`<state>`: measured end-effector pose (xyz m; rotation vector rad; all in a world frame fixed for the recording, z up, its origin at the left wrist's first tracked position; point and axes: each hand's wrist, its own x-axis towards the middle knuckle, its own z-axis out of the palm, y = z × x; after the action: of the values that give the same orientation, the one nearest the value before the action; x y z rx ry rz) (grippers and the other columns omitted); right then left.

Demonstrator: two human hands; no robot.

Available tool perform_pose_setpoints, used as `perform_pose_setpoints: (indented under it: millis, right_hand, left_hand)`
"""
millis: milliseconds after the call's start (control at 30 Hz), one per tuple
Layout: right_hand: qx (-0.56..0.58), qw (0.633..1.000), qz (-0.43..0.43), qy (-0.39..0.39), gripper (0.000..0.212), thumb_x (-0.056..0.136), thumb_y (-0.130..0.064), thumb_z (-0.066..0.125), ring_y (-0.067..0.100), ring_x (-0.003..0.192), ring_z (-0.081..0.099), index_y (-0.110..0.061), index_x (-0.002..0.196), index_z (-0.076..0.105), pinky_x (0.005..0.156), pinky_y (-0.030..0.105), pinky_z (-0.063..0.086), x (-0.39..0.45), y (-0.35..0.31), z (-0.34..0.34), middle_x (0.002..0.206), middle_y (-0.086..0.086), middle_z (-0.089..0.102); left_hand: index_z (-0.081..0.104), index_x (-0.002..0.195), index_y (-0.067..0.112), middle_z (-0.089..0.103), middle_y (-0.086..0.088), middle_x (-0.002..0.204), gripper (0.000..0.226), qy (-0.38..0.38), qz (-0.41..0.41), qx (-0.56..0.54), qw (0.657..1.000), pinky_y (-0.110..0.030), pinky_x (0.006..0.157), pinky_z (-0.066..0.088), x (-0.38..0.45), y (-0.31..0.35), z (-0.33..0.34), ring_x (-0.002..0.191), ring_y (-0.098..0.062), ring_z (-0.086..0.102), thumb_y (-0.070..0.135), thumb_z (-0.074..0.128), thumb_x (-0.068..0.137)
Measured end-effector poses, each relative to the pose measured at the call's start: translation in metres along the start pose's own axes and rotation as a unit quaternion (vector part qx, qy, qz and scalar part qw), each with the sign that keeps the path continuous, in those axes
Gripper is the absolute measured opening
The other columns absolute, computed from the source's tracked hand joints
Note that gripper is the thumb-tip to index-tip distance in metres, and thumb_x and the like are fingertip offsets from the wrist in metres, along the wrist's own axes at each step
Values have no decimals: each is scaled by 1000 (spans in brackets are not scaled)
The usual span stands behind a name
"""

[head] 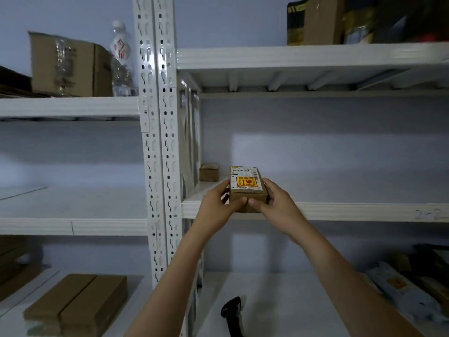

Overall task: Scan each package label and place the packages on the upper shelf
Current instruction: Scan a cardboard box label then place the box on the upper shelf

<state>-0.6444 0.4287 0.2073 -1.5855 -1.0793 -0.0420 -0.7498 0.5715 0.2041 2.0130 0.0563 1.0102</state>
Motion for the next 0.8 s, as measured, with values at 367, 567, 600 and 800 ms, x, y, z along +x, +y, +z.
perform_pose_setpoints:
  millis: [367,567,600,800]
  right_hand:
    - [-56,998,15,-10,48,91,-20,71,13,118,62,-26,137,56,106,42,49,51,17,-32,126,-8,68]
    - [-52,998,31,-32,47,92,-24,70,16,118,62,-26,137,56,105,41,50,78,40,-47,128,-5,66]
    - [-52,998,34,-34,47,92,-24,70,16,118,62,-25,137,56,104,41,50,83,44,-47,128,-5,67]
    - [-49,995,71,-60,47,92,-27,71,20,118,62,-21,136,57,103,41,51,112,70,-44,127,-1,67]
  left_hand:
    - [61,131,24,72,11,114,43,-7,-8,15,1000,-7,87,49,50,-5,26,104,6,63,25,71,88]
    - [65,125,28,72,16,108,38,1,-39,-3,999,-4,73,49,73,-18,47,97,9,65,26,71,88]
    - [65,123,29,72,17,106,36,3,-47,-6,999,-3,70,48,76,-20,48,94,11,65,27,72,88]
    - [68,121,20,74,5,104,34,13,-81,29,996,-5,63,48,102,-42,57,81,5,69,25,73,88]
